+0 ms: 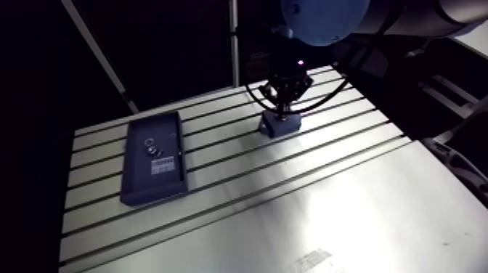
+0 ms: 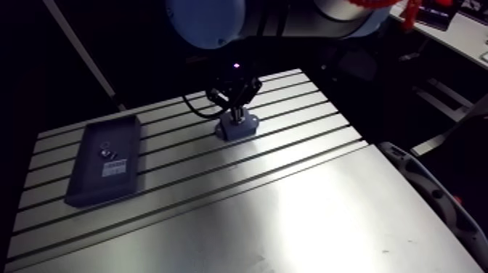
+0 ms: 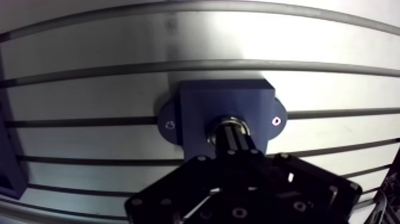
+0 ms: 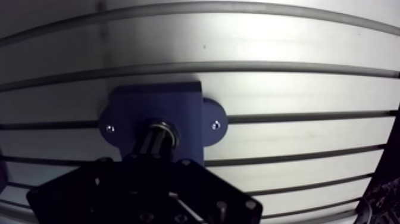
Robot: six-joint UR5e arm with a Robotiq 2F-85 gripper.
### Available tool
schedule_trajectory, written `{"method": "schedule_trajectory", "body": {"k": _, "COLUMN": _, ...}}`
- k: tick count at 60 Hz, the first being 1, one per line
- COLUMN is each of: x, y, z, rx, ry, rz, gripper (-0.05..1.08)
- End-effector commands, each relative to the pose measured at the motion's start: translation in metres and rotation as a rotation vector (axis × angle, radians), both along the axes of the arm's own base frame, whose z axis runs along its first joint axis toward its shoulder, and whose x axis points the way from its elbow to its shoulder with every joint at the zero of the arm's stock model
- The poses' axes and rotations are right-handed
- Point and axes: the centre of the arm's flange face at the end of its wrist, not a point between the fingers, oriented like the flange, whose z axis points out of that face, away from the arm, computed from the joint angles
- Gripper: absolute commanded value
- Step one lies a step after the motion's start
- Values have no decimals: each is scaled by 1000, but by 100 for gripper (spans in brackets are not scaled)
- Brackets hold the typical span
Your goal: Pick up the bearing and press it into the housing until flush.
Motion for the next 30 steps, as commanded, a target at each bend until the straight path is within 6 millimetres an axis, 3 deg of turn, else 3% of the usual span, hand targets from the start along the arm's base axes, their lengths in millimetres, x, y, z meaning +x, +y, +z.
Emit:
{"method": "schedule_trajectory", "body": {"k": 1, "x": 1, "y": -1, "z": -1, "rx": -1, "ry": -2, "rz": 1, "gripper": 107}}
{"method": "schedule_trajectory", "body": {"k": 30, "x": 0, "y": -1, "z": 0, "rx": 0, "ry": 0, "rz": 3, "gripper": 107}}
